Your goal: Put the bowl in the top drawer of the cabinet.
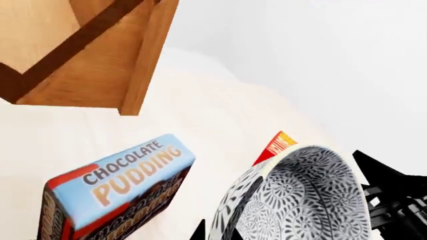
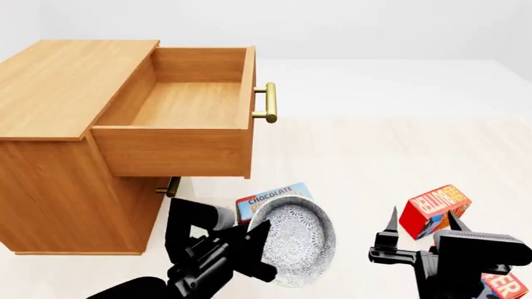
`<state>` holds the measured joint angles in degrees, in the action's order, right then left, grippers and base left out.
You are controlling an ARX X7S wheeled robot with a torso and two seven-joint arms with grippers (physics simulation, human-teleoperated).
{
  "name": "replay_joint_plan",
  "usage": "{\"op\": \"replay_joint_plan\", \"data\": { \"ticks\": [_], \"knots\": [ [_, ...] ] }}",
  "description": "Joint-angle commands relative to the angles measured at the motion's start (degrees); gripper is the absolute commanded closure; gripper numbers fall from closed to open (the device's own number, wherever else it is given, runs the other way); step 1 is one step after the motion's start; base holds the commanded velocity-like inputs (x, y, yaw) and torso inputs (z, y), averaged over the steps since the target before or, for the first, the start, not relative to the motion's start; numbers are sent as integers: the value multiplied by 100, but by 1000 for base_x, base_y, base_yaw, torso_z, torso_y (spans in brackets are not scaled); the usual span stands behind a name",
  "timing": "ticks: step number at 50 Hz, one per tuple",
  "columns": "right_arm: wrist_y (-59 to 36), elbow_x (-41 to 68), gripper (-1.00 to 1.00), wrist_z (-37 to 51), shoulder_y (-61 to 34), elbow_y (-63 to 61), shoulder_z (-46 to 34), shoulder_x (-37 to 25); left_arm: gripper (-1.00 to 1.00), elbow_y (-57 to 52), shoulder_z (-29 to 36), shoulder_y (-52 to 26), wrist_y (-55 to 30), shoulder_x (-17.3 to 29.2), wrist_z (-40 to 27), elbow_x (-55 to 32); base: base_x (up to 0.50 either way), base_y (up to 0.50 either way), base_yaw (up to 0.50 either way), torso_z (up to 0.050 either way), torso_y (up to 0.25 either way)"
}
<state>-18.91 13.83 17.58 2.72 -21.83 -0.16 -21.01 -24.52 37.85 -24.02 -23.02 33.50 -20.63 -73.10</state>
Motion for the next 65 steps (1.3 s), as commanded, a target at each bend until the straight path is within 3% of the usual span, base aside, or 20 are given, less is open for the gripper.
{"op": "replay_joint_plan", "data": {
  "ticks": [1, 16, 39, 65],
  "knots": [
    [128, -139, -100, -75, -178, 389, -341, 118, 100, -471, -497, -201, 1, 400, -351, -850, 0, 0, 0, 0, 0],
    [290, -163, -100, -164, -269, 661, -529, 181, 100, -901, -1018, -852, -42, 765, -1153, -1927, 0, 0, 0, 0, 0],
    [218, -106, -100, -155, -327, 619, -580, 154, 100, -193, -1191, -2379, -286, 609, -2204, -3480, 0, 0, 0, 0, 0],
    [526, 134, -100, -317, -338, 943, -494, 161, 100, 2032, -757, -4499, -567, -110, -3077, -3508, 0, 0, 0, 0, 0]
  ]
}}
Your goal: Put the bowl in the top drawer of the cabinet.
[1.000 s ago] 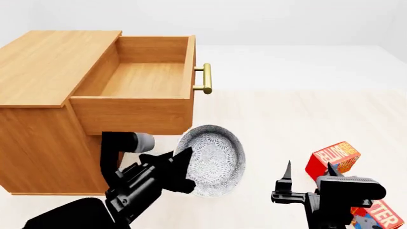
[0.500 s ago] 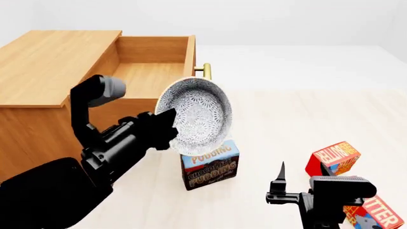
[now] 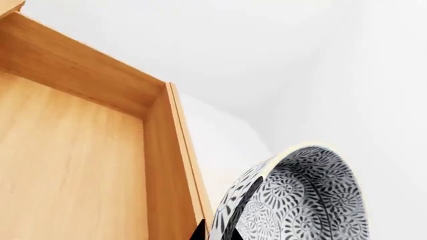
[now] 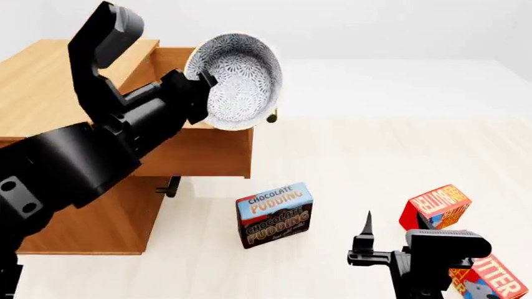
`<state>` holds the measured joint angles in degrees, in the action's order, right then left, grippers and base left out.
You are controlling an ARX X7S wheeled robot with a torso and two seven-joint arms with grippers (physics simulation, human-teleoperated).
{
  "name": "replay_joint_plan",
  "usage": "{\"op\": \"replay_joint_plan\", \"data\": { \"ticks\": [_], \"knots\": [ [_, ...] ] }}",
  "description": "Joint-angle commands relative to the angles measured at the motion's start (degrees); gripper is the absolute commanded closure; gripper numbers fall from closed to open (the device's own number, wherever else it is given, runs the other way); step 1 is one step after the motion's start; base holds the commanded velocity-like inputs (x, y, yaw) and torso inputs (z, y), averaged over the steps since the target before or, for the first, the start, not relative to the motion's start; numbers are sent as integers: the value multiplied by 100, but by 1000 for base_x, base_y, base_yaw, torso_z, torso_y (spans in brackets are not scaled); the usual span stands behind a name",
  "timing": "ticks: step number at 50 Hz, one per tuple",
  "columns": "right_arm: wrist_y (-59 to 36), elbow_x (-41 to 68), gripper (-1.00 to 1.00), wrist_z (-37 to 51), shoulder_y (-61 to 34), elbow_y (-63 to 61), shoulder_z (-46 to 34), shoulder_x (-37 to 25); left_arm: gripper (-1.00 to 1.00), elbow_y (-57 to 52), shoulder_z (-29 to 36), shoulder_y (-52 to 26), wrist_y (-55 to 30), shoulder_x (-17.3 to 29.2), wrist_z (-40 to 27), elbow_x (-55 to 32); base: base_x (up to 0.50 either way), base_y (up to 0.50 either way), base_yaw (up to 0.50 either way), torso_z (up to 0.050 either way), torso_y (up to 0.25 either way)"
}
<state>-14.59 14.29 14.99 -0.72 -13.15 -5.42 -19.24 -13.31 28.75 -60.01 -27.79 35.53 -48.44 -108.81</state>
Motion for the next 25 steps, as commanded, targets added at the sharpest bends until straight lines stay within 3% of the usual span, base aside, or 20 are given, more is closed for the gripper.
{"op": "replay_joint_plan", "data": {
  "ticks": [1, 25],
  "knots": [
    [97, 79, -100, -71, -5, 103, 15, -20, 100, 1015, 174, -991, -94, -352, -303, 101, 0, 0, 0, 0, 0],
    [91, 106, -100, -79, -76, 383, -11, -56, 100, 4135, 818, -2123, -30, -1374, 35, 870, 0, 0, 0, 0, 0]
  ]
}}
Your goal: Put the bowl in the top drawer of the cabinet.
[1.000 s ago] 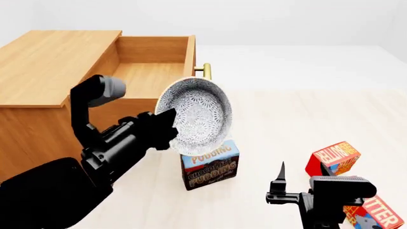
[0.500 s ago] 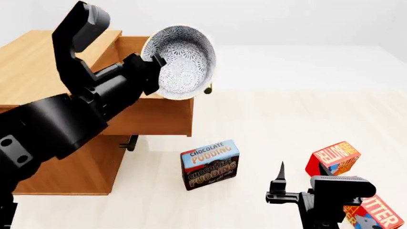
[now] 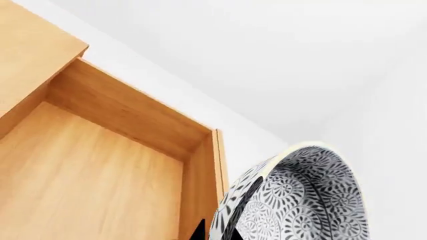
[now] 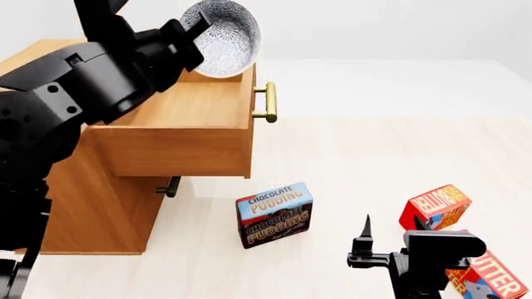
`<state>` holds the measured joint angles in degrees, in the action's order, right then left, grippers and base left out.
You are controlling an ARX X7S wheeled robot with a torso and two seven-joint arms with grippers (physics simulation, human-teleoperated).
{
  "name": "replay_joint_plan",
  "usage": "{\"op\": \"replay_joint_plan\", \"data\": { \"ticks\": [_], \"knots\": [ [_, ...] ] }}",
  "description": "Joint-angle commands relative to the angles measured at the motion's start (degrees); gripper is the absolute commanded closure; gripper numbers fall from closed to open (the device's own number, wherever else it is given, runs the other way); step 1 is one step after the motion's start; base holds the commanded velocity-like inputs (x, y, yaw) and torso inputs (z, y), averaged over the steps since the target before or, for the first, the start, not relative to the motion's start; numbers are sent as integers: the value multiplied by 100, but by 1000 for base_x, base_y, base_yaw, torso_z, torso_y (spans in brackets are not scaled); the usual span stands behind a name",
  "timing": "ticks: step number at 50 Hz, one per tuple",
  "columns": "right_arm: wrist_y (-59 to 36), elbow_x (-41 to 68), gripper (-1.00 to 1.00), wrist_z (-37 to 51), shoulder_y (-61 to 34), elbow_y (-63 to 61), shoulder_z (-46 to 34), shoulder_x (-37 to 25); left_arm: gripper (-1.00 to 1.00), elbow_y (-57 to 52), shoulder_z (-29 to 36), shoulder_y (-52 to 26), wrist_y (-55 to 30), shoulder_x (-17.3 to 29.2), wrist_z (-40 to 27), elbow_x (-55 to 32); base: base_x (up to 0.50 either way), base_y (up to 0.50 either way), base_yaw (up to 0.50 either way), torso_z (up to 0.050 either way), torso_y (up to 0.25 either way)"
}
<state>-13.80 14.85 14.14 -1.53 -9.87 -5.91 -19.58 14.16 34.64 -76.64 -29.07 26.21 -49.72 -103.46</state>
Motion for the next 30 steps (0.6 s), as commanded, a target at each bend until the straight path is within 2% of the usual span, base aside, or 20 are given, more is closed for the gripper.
{"op": "replay_joint_plan", "data": {
  "ticks": [1, 17, 26, 30],
  "knots": [
    [10, 58, -100, 8, 10, 46, 43, -26, 100, 1549, 259, -498, 93, -486, 213, 364, 0, 0, 0, 0, 0],
    [100, 224, -100, 16, 183, -78, 211, -87, 100, 4022, 504, -1147, 257, -1184, 1120, 697, 0, 0, 0, 0, 1],
    [114, 204, -100, 44, 178, -20, 196, -88, 100, 5937, 657, -1684, 395, -1723, 1928, 893, 0, 0, 0, 0, 1],
    [126, 212, -100, 48, 193, -1, 209, -100, 100, 6074, 667, -1597, 472, -1760, 1910, 875, 0, 0, 0, 0, 0]
  ]
}}
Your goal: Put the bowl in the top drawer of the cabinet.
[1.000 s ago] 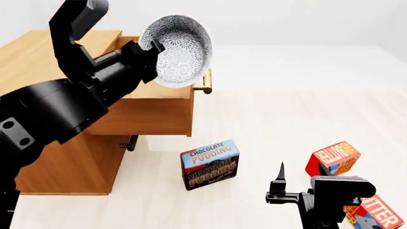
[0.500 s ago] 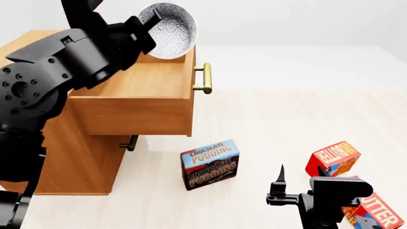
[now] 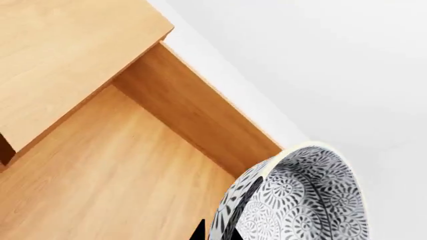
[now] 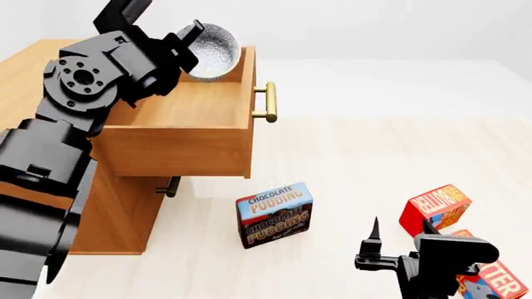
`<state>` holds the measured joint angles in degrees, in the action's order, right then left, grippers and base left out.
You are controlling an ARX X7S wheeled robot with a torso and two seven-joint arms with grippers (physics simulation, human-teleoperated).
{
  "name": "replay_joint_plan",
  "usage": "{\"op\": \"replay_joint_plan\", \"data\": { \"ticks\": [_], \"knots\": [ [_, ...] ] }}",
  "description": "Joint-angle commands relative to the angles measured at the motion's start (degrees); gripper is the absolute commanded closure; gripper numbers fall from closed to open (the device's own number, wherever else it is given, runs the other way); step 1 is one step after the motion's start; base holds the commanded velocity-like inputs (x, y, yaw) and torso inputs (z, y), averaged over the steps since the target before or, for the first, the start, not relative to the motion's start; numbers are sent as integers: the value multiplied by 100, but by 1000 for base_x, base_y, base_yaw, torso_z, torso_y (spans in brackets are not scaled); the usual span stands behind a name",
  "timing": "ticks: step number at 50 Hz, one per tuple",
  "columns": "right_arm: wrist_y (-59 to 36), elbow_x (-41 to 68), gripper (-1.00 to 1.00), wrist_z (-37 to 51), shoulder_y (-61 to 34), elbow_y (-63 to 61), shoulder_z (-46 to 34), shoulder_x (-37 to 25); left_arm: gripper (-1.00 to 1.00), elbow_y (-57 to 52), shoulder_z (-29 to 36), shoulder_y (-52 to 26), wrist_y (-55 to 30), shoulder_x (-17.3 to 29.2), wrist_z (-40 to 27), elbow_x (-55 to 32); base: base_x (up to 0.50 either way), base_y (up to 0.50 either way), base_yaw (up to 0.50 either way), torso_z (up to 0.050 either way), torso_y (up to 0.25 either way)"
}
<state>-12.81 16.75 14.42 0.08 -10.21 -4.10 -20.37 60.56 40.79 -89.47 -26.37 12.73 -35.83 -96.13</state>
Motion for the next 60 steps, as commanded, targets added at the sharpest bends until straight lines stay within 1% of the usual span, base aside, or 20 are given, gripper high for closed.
{"op": "replay_joint_plan", "data": {
  "ticks": [1, 13, 22, 44, 45, 60],
  "knots": [
    [26, 18, -100, 25, 31, 39, 27, -21, 100, 1437, 55, -285, 216, -413, 508, 130, 0, 0, 0, 0, 0],
    [32, 10, -100, 68, 83, 28, 23, -36, 100, 1441, 262, -65, 378, -399, 412, -109, 0, 0, 0, 0, 0],
    [59, -13, -100, 72, 61, 117, -23, -19, 100, 1440, 477, 5, 610, -372, 270, -456, 0, 0, 0, 0, 1],
    [94, 13, -100, 82, 144, 80, -47, -54, 100, 1439, 1461, 181, 1093, -378, 173, -1545, 0, 0, 0, 0, 0],
    [94, 16, -100, 83, 154, 71, -43, -61, -100, 1439, 1510, 181, 1114, -376, 165, -1598, 0, 0, 0, 0, 0],
    [103, 2, -100, 91, 117, 144, -91, -63, -100, 1435, 2266, 100, 1286, -312, 185, -2315, 0, 0, 0, 0, 0]
  ]
}}
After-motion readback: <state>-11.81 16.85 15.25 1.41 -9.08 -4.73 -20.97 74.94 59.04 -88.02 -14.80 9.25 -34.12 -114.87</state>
